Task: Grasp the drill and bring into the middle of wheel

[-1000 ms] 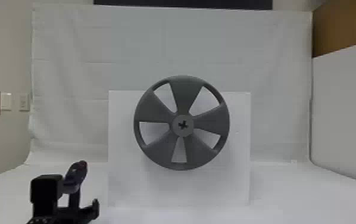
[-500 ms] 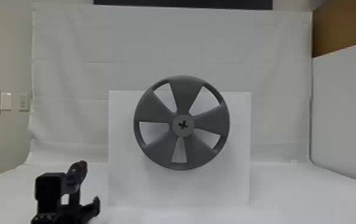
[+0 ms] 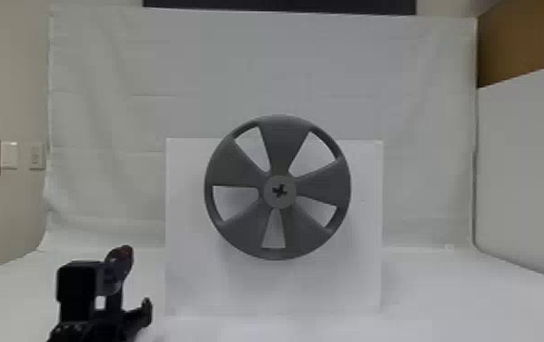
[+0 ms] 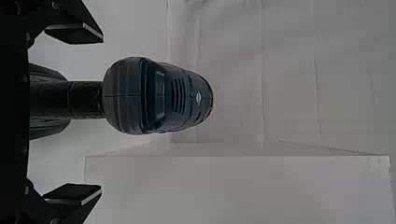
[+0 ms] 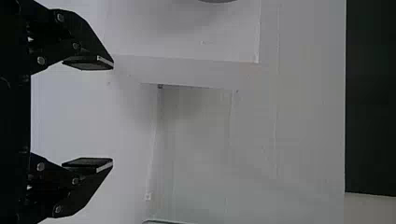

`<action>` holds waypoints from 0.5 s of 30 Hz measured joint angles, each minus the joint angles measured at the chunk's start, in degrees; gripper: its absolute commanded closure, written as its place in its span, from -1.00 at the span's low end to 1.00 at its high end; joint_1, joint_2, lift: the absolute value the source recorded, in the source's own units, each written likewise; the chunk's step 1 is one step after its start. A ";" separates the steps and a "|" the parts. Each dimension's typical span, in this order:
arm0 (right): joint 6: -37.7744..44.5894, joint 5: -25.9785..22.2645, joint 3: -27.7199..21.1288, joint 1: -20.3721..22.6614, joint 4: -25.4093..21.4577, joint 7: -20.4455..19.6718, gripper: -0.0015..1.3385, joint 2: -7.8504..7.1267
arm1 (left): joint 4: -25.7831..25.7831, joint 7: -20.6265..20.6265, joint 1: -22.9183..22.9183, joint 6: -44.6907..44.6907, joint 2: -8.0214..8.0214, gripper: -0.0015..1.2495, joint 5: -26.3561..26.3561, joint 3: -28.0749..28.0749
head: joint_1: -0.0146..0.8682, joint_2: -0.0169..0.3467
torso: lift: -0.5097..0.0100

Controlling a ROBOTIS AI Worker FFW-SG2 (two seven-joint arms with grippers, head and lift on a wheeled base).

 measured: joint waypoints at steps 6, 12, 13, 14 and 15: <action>0.00 0.00 0.01 -0.01 0.00 0.00 -0.22 -0.02 | 0.50 0.02 -0.31 0.00 0.00 -0.60 -0.11 0.02 | -0.97 -0.91 | -0.60; 0.00 0.00 0.02 -0.01 -0.01 0.00 -0.22 -0.02 | 1.00 0.01 -0.35 0.00 0.00 0.03 0.45 0.26 | -0.97 -0.91 | -0.60; 0.00 0.00 0.02 0.00 -0.01 0.00 -0.22 -0.02 | 1.14 0.02 -0.35 0.00 0.00 0.06 0.70 0.31 | -0.97 -0.91 | -0.60; 0.00 0.00 0.02 0.00 -0.01 0.00 -0.22 -0.02 | 1.24 0.02 -0.35 0.00 0.00 0.09 0.87 0.34 | -0.97 -0.91 | -0.60; 0.00 0.00 0.02 0.00 -0.01 0.00 -0.22 -0.02 | 1.32 0.03 -0.34 0.00 0.00 0.13 1.01 0.36 | -0.97 -0.91 | -0.60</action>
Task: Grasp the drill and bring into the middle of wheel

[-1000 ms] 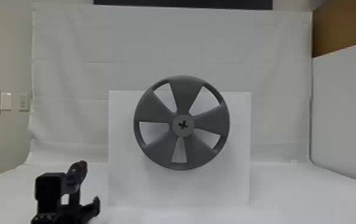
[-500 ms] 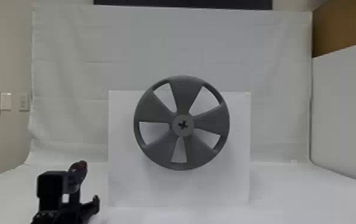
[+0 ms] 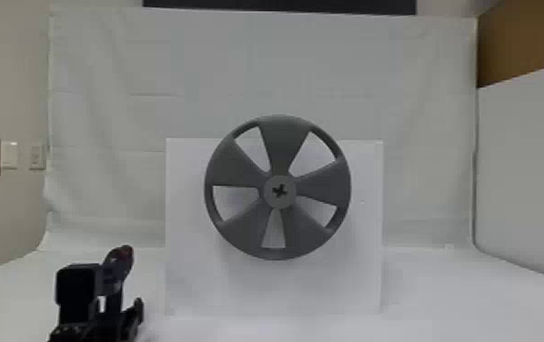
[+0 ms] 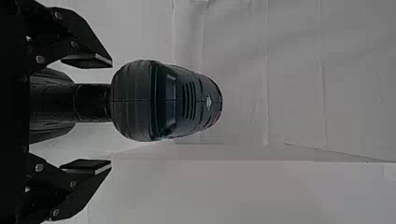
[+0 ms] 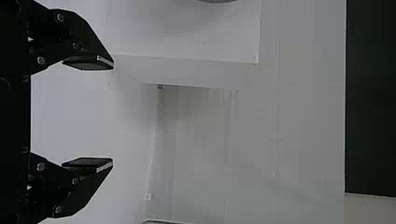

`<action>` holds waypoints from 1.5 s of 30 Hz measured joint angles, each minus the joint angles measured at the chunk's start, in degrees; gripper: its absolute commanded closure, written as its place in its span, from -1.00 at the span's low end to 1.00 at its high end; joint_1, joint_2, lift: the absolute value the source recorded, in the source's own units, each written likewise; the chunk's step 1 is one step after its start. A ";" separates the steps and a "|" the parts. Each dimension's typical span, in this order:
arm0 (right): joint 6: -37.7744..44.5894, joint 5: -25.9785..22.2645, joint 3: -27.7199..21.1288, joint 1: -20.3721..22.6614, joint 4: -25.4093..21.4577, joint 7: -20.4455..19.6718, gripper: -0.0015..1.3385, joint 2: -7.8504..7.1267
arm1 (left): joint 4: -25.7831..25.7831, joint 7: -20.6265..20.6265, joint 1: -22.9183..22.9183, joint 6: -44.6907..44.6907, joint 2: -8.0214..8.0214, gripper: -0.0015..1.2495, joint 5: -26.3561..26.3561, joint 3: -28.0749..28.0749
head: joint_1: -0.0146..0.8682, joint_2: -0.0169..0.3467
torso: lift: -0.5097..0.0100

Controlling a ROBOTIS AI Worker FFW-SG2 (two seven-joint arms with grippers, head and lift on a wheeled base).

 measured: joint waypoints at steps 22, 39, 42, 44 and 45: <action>0.00 0.00 0.15 -0.03 -0.02 0.00 -0.22 -0.08 | 0.47 4.38 0.66 1.80 0.00 0.78 2.15 0.03 | -0.97 -0.91 | -0.60; 0.17 0.00 -0.21 0.06 0.01 0.00 -0.22 -0.09 | 0.30 4.34 1.42 0.47 0.05 0.93 1.73 -0.22 | -0.97 -0.91 | -0.60; 0.17 0.00 -0.31 0.06 0.01 0.00 -0.22 -0.08 | -0.24 4.14 1.63 0.31 0.08 0.93 1.59 0.09 | -0.97 -0.91 | -0.60; 0.17 0.00 -0.34 0.06 0.01 0.00 -0.22 -0.07 | -0.95 4.00 1.92 0.20 0.08 0.93 1.42 0.48 | -0.97 -0.91 | -0.60; 0.17 0.00 -0.35 0.08 0.01 0.00 -0.22 -0.05 | -1.41 3.95 2.09 0.18 0.08 0.93 1.24 0.65 | -0.97 -0.91 | -0.60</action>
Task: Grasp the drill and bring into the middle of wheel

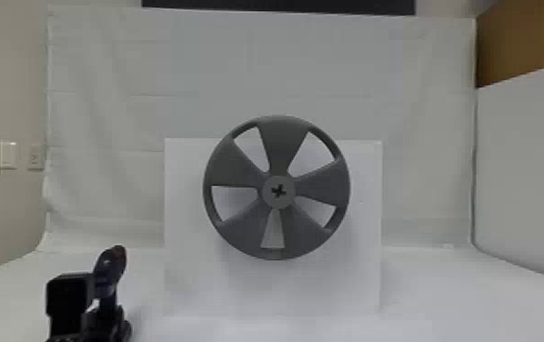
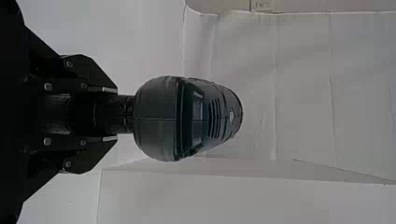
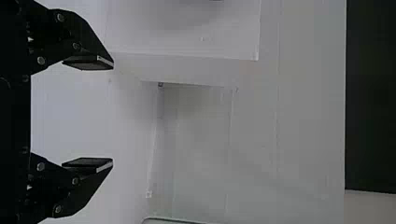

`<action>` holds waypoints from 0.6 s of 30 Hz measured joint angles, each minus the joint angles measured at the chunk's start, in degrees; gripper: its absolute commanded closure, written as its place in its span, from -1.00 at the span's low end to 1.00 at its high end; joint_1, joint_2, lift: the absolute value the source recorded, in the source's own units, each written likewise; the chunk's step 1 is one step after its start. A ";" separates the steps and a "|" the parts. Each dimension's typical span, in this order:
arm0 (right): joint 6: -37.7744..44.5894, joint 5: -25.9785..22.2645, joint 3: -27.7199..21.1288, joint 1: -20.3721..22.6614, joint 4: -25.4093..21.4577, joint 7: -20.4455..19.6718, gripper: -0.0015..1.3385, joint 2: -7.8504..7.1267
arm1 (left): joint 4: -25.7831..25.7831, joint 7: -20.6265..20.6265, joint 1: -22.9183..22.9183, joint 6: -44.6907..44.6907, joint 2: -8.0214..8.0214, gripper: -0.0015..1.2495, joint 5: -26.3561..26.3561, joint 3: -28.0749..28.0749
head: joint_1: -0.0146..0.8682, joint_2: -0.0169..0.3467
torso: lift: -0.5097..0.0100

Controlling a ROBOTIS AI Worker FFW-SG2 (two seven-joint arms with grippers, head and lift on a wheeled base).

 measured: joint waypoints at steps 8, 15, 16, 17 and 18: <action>0.00 0.00 -0.29 0.25 0.00 0.00 -0.22 0.25 | -7.13 -1.34 1.61 0.96 0.08 0.92 -1.89 0.51 | -0.97 -0.91 | -0.60; 0.00 -0.06 -0.50 0.26 -0.04 0.00 -0.22 0.49 | -14.83 -3.10 3.76 2.77 0.69 0.92 -2.11 0.22 | -0.97 -0.91 | -0.60; 0.00 -0.09 -0.56 0.27 -0.04 0.00 -0.22 0.50 | -15.78 -3.41 3.98 3.08 0.77 0.92 -2.19 0.21 | -0.97 -0.91 | -0.60; 0.00 -0.11 -0.62 0.28 -0.04 0.00 -0.22 0.51 | -16.72 -3.65 4.20 3.45 0.86 0.92 -2.24 0.18 | -0.97 -0.91 | -0.60; 0.00 -0.14 -0.67 0.29 -0.05 0.00 -0.22 0.53 | -17.67 -3.78 4.43 3.87 0.96 0.92 -2.27 0.13 | -0.97 -0.91 | -0.60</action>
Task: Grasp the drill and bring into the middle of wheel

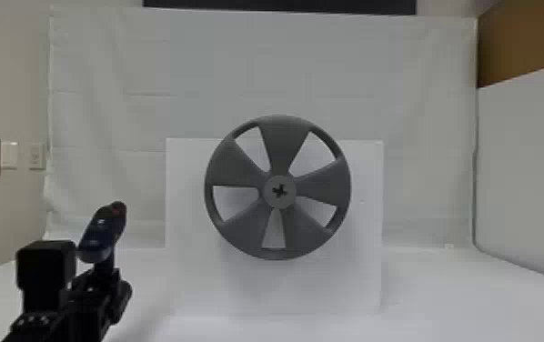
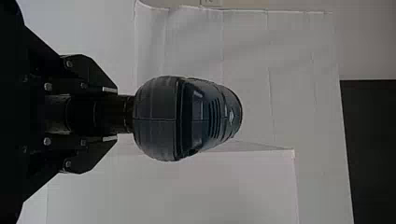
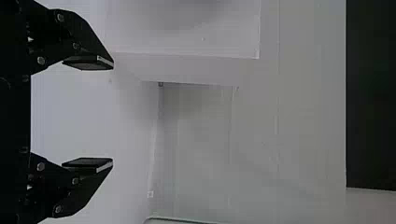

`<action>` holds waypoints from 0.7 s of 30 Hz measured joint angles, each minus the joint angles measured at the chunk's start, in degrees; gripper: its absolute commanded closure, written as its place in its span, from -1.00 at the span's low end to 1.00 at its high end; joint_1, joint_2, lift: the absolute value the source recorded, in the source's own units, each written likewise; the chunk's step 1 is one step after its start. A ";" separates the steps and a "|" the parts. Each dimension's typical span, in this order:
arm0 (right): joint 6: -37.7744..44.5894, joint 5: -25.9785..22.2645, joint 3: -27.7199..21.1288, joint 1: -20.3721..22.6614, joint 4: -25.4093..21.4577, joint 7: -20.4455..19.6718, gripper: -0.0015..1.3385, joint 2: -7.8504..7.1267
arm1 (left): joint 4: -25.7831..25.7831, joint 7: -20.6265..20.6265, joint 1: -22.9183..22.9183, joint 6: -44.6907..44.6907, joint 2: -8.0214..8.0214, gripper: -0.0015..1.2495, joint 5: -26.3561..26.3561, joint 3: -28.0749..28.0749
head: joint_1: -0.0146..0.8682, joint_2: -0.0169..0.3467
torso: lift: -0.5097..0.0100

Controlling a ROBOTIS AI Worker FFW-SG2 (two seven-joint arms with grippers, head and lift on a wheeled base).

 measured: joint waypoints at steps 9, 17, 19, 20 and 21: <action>0.00 -0.13 -0.23 -0.02 0.00 0.00 -0.22 0.26 | -9.38 -0.07 3.11 3.20 0.80 0.93 0.40 -1.54 | -0.97 -0.91 | -0.60; 0.00 -0.63 -1.07 0.21 -0.03 0.00 -0.22 0.47 | -15.55 -0.07 5.88 3.59 2.30 0.93 -0.71 -4.63 | -0.97 -0.91 | -0.60; 0.00 -0.75 -1.34 0.28 -0.03 0.00 -0.22 0.50 | -16.61 -0.07 6.38 3.60 2.71 0.93 -0.78 -5.45 | -0.97 -0.91 | -0.60; 0.00 -0.79 -1.44 0.29 -0.03 0.00 -0.22 0.53 | -16.99 -0.07 6.57 3.60 2.85 0.93 -0.69 -5.76 | -0.97 -0.91 | -0.60; 0.00 -0.83 -1.56 0.30 -0.03 0.00 -0.22 0.57 | -17.43 -0.07 6.82 3.60 3.03 0.93 -0.41 -6.13 | -0.97 -0.91 | -0.60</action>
